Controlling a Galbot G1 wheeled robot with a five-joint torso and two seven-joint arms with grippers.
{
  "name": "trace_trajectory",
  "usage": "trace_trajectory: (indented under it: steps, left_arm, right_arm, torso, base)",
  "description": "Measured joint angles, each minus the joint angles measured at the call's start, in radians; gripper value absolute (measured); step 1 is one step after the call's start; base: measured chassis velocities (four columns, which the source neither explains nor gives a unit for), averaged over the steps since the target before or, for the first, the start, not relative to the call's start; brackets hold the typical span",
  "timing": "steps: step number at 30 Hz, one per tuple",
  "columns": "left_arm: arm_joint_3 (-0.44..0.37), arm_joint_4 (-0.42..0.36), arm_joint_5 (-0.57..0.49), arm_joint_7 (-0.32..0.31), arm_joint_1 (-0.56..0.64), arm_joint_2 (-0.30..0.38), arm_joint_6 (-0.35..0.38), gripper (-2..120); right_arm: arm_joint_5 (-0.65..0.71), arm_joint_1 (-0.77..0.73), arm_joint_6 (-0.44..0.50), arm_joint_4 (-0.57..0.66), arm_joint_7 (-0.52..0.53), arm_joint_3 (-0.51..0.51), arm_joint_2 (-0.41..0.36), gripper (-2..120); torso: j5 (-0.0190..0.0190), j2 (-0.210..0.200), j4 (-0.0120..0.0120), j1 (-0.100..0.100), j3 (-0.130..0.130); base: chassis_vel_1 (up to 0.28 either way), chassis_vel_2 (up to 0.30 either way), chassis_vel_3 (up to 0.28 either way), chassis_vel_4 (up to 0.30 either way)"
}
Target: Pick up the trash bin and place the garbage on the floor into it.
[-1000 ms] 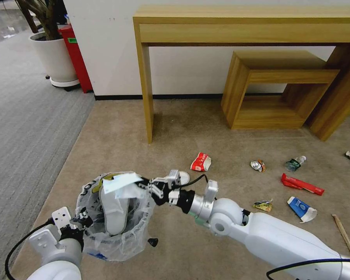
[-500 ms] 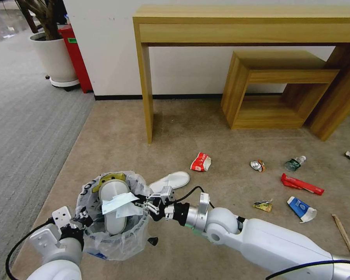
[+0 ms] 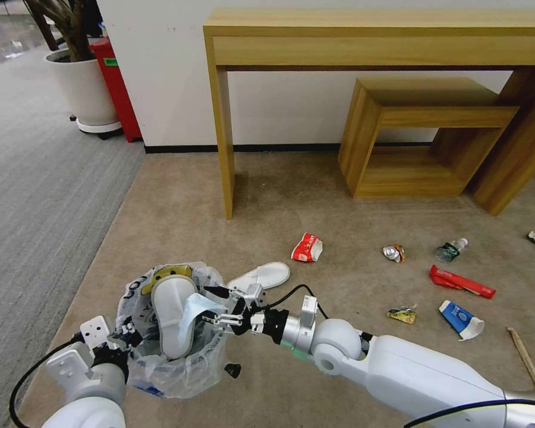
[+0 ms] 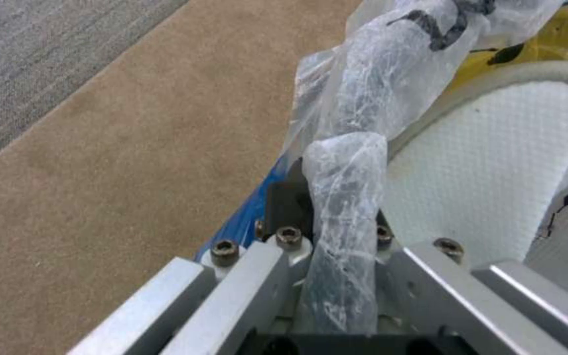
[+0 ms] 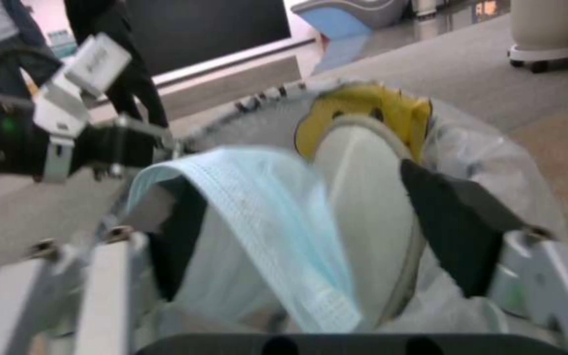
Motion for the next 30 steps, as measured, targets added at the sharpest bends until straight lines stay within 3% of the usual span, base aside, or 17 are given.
trace_trajectory:
  steps: [5,7,15,27,30]
  left_arm:
    - [0.002,0.004,0.0,0.001,-0.006,0.0,-0.002,1]
    - [0.003,0.005,0.0,0.002,-0.007,0.0,-0.003,1]
    - [0.004,0.011,0.0,0.004,-0.012,0.0,-0.006,1]
    - [0.007,0.023,0.001,0.005,-0.02,0.003,-0.007,1]
    - [0.005,0.024,0.0,0.006,-0.018,0.007,-0.007,1]
  right_arm:
    - [-0.027,0.03,-0.015,-0.017,0.01,-0.054,0.0,97]
    - [-0.029,0.041,-0.02,-0.019,0.015,-0.065,0.0,99]
    - [-0.03,0.068,-0.027,-0.02,0.028,-0.074,0.004,100]
    - [-0.008,0.023,-0.011,0.002,0.091,0.012,0.025,100]
    - [-0.004,0.008,-0.015,0.011,0.136,0.075,0.04,100]
  torso:
    - [0.0,0.0,0.0,0.0,0.0]
    - [0.0001,0.0,0.0001,0.0,0.0]
    - [0.0,0.0,0.0001,0.0,0.0]
    - [0.0001,0.0,0.0,0.0,0.0]
    - [0.0,0.0,0.0001,0.0,0.0]
  base:
    - [0.0,0.0,0.0,0.0]
    - [0.0,0.0,0.0,0.0]
    - [0.0,0.0,0.0,0.0]
    - [0.0,0.0,0.0,0.0]
    - [0.0,0.0,0.0,0.0]
